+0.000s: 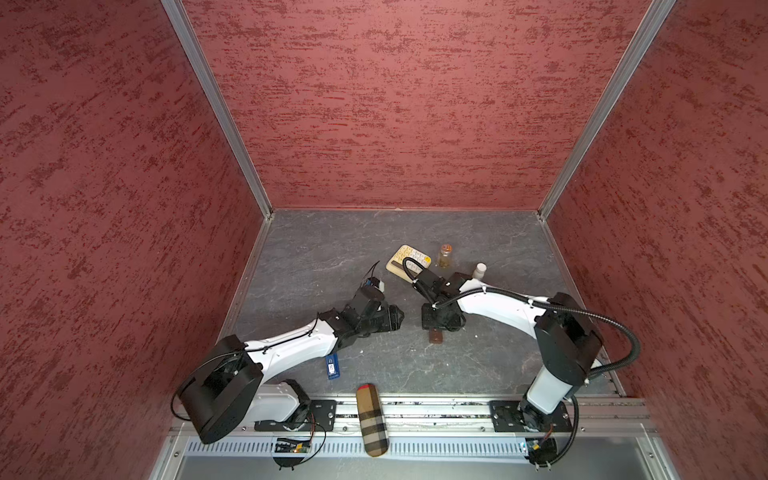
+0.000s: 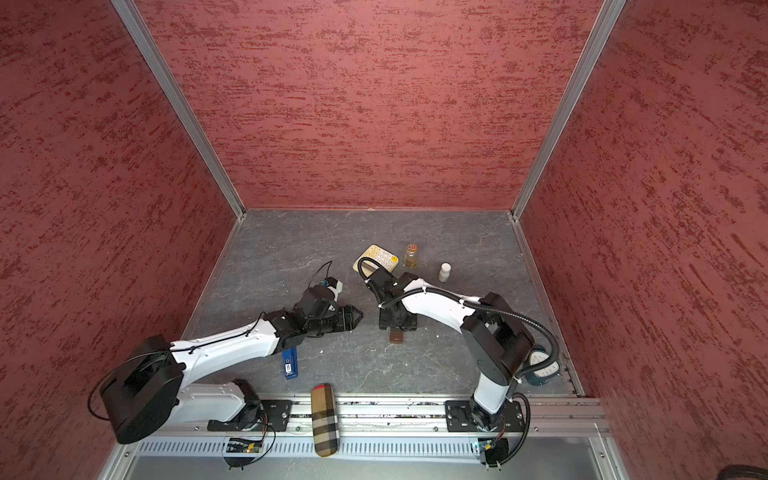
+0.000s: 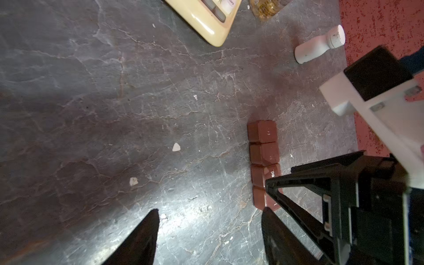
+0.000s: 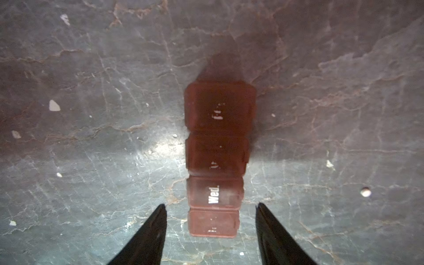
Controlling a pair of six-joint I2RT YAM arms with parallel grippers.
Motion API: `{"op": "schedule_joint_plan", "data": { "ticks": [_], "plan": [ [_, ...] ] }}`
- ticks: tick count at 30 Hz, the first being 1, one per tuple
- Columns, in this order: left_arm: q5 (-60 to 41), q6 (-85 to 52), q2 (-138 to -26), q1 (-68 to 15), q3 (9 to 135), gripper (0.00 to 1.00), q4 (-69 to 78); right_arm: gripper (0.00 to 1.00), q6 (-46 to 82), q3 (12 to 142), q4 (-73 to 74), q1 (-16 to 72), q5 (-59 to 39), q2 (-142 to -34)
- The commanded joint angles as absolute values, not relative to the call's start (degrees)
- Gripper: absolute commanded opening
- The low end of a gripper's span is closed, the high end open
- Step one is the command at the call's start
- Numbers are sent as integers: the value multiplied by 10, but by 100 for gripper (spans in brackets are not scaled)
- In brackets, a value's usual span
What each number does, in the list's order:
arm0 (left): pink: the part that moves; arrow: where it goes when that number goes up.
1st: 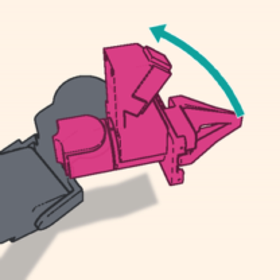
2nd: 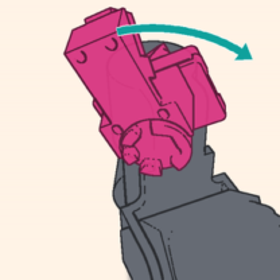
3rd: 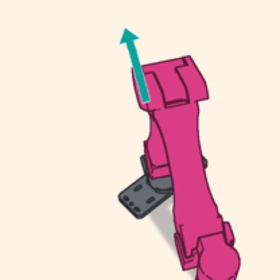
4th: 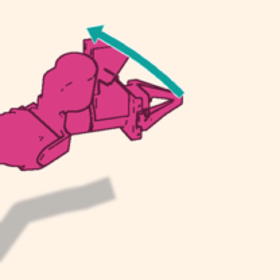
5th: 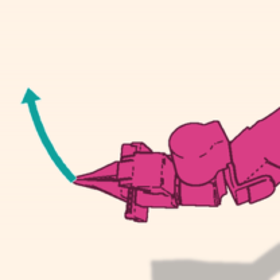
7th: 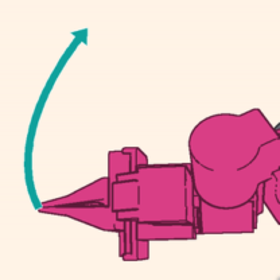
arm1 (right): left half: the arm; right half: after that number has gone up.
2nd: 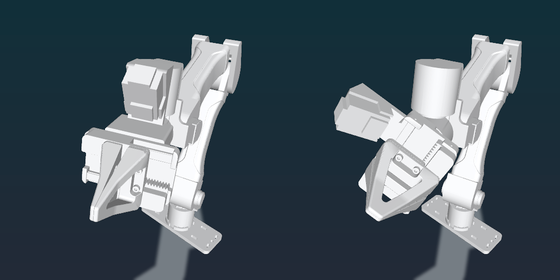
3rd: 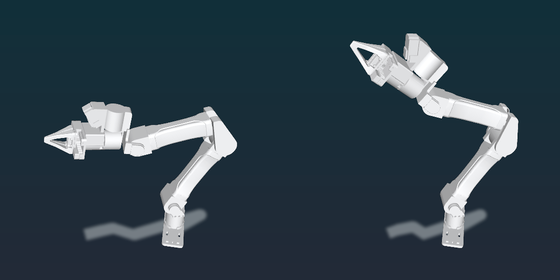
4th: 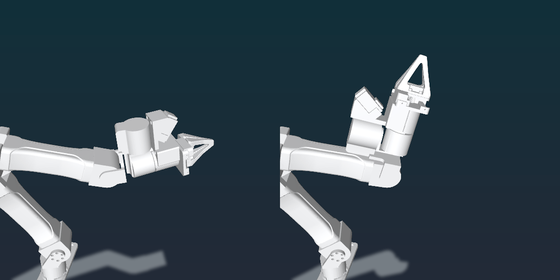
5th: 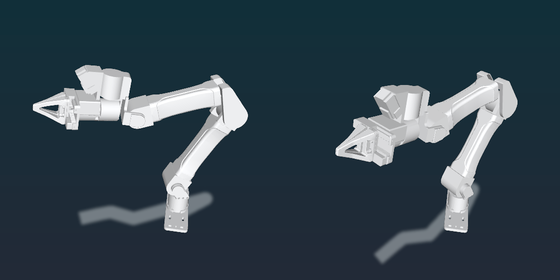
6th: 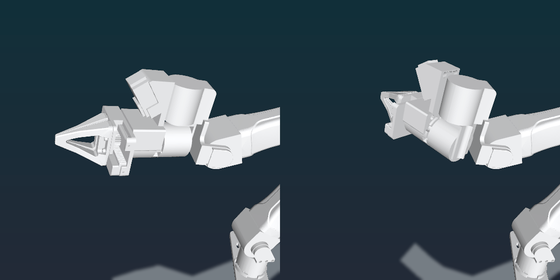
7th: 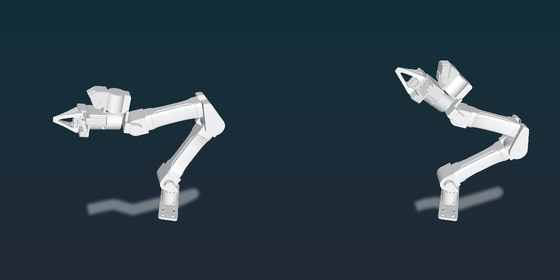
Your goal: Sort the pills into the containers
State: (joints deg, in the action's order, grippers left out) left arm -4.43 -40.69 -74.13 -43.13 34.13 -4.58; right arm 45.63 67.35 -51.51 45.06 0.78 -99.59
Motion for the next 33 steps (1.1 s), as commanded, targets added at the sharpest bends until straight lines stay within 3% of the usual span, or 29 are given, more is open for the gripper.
{"op": "schedule_joint_plan", "data": {
  "ticks": [1, 16, 25, 33],
  "plan": [
    [-51, -408, -732, -422, 332, 71, -24, 63, 475, 689, -534, 453, 33, -1014],
    [-78, -405, -729, -409, 322, 71, 0, 49, 466, 696, -516, 446, 25, -1041],
    [-80, -406, -732, -409, 321, 70, 3, 54, 461, 696, -505, 437, 25, -1039],
    [-82, -405, -732, -407, 320, 70, 3, 41, 458, 690, -498, 437, 17, -1039]
  ]
}}
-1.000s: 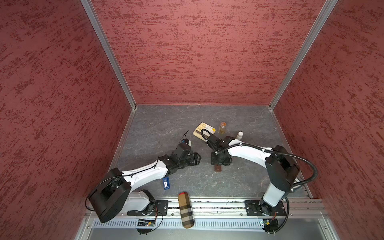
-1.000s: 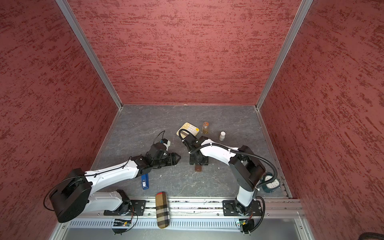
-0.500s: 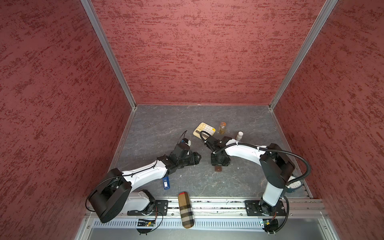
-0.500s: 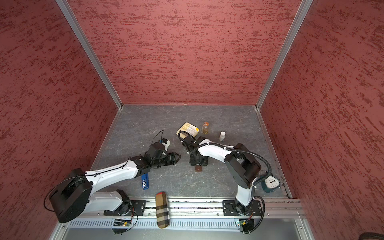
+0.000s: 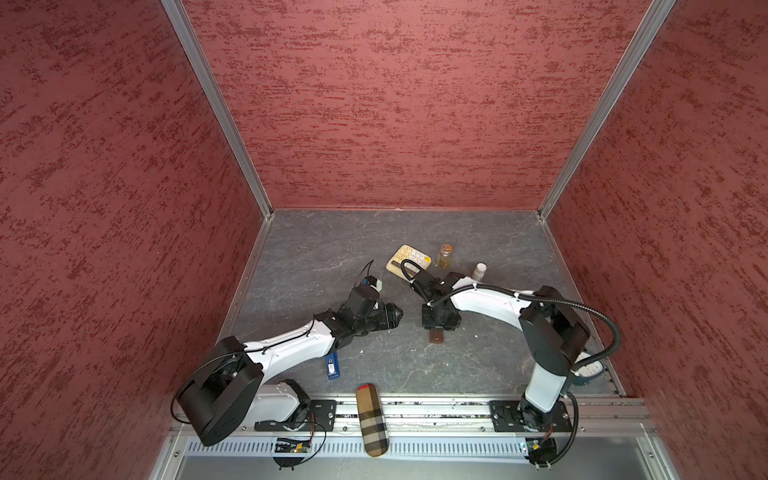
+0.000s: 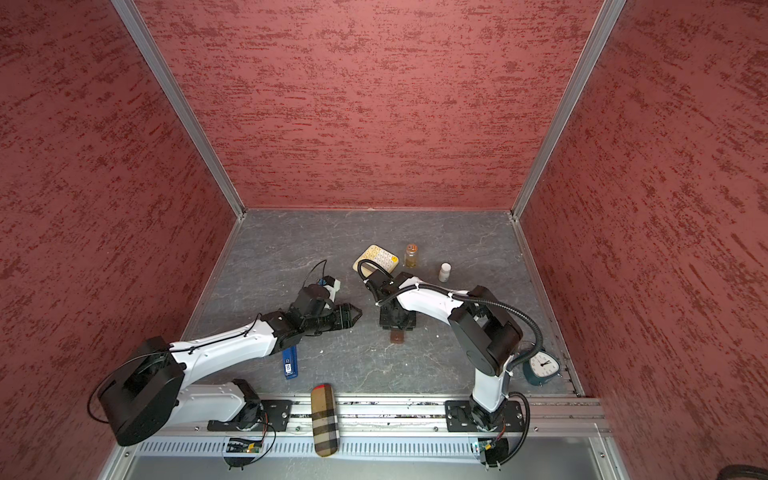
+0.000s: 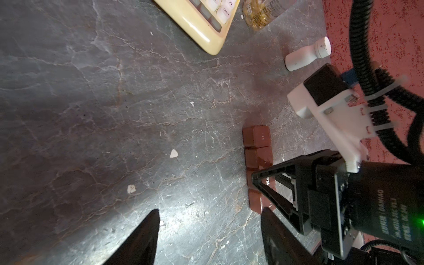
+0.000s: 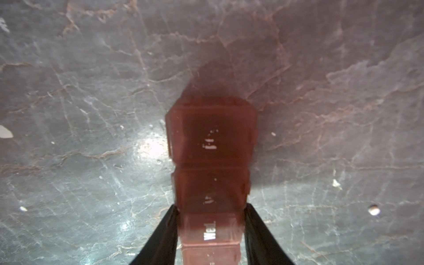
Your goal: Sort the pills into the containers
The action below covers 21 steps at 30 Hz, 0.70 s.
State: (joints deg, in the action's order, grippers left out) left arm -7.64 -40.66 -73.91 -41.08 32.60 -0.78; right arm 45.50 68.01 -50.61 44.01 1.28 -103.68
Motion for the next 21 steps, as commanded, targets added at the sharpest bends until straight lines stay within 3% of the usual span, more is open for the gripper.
{"op": "schedule_joint_plan", "data": {
  "ticks": [1, 6, 15, 21],
  "plan": [
    [-84, -405, -732, -407, 319, 70, 4, 40, 457, 690, -498, 437, 17, -1037],
    [-124, -404, -750, -399, 316, 70, 43, 39, 443, 687, -505, 436, 18, -1010],
    [-310, -428, -840, -387, 341, 69, 250, 39, 381, 675, -511, 436, 5, -922],
    [-365, -480, -898, -389, 354, 69, 357, 40, 360, 677, -518, 436, -17, -875]
  ]
}}
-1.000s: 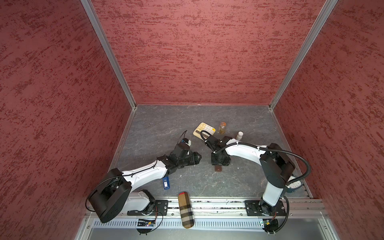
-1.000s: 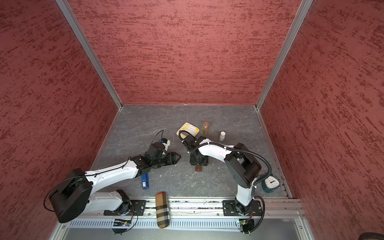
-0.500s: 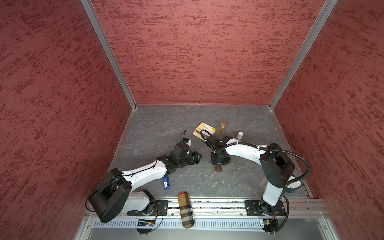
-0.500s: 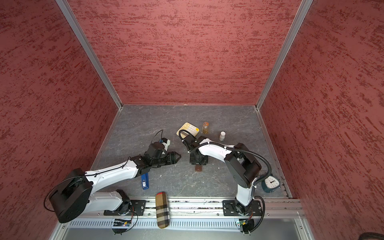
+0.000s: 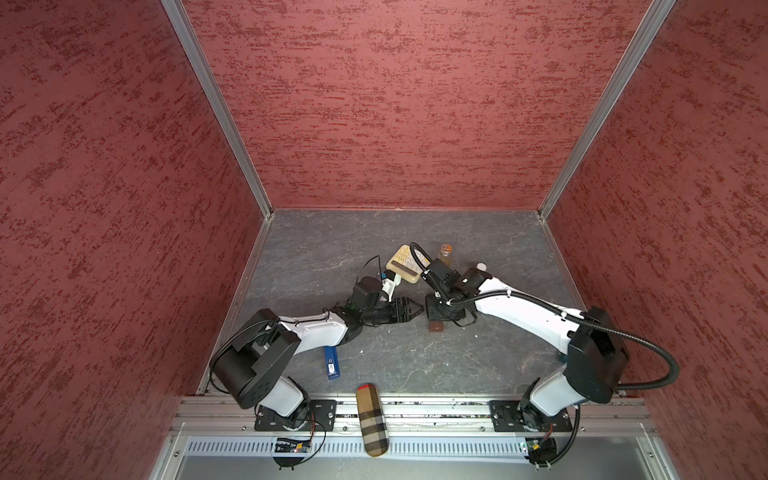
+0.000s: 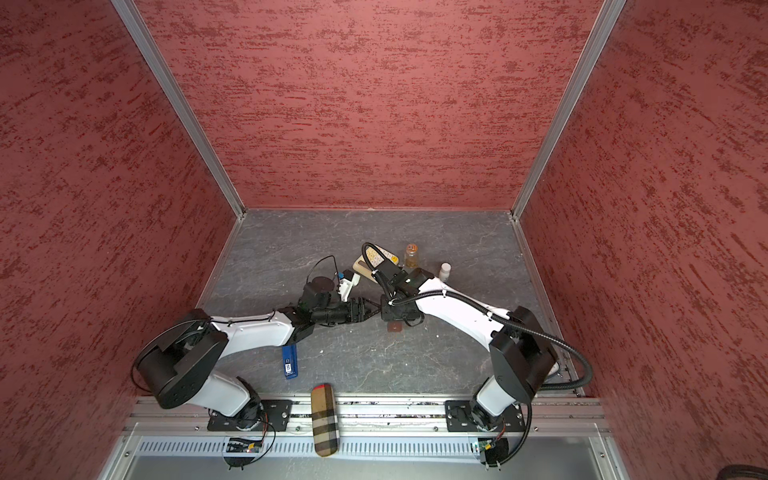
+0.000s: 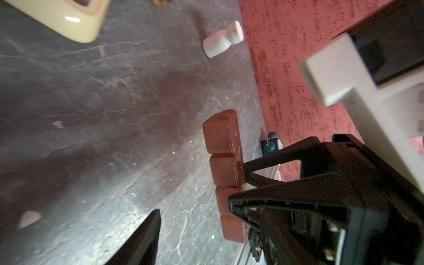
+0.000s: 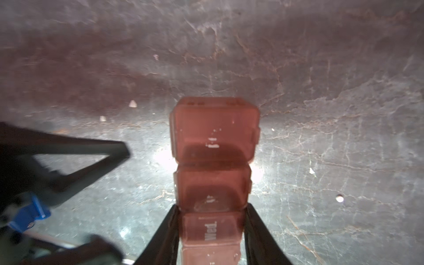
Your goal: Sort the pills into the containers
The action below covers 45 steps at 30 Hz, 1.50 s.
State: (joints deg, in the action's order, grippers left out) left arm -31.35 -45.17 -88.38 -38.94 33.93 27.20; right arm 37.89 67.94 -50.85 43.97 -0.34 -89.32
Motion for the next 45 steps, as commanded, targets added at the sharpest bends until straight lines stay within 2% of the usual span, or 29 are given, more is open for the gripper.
{"op": "schedule_joint_plan", "data": {
  "ticks": [1, 10, 22, 31, 38, 45],
  "plan": [
    [-368, -483, -901, -390, 355, 69, 366, 39, 358, 675, -519, 436, -20, -872],
    [-366, -477, -931, -409, 390, 65, 346, 40, 344, 675, -513, 437, -36, -853],
    [-324, -507, -947, -404, 371, 60, 416, 39, 345, 666, -507, 436, -39, -836],
    [-344, -517, -970, -409, 387, 55, 424, 39, 342, 668, -491, 436, -58, -836],
    [-347, -516, -979, -413, 395, 47, 417, 38, 336, 670, -490, 436, -58, -835],
    [-348, -511, -993, -417, 404, 29, 396, 37, 332, 678, -494, 437, -56, -850]
  ]
}}
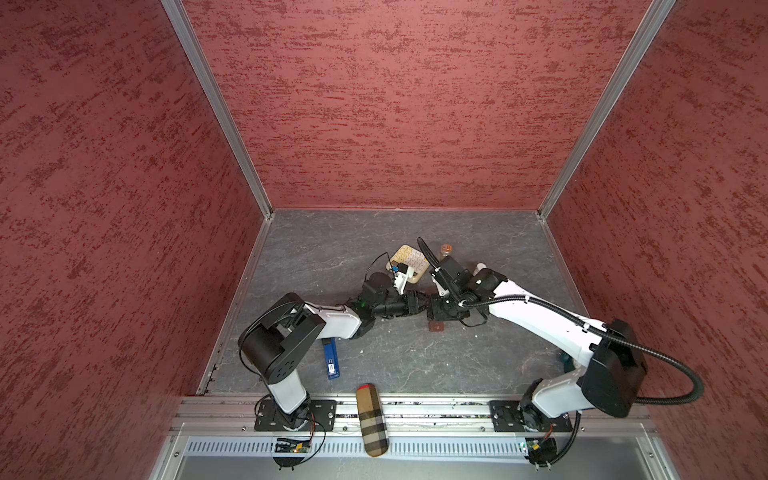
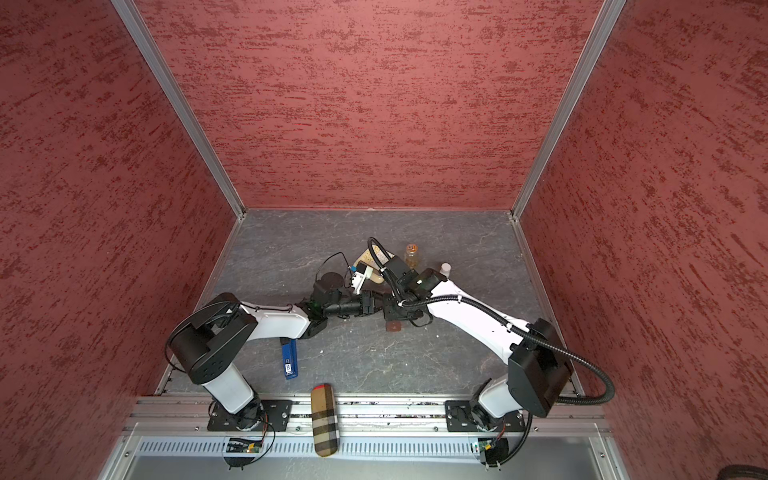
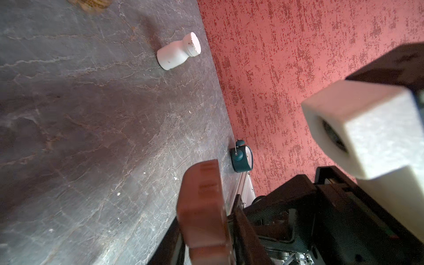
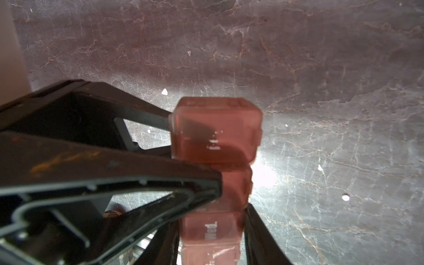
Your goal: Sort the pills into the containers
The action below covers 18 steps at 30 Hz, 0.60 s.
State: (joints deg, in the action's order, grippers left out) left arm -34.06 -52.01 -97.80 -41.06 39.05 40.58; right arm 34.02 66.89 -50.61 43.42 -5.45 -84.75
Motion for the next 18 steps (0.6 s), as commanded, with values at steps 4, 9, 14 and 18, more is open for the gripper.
{"op": "schedule_joint_plan", "data": {
  "ticks": [4, 9, 14, 18],
  "plan": [
    [-348, -506, -1004, -418, 409, 21, 381, 37, 330, 691, -508, 438, -41, -867],
    [-340, -504, -1011, -418, 411, 16, 365, 37, 330, 711, -528, 443, -18, -884],
    [-313, -494, -1008, -418, 415, 13, 332, 37, 334, 728, -544, 451, 4, -896],
    [-286, -488, -1006, -419, 420, 10, 303, 36, 341, 745, -556, 465, 26, -910]
  ]
}}
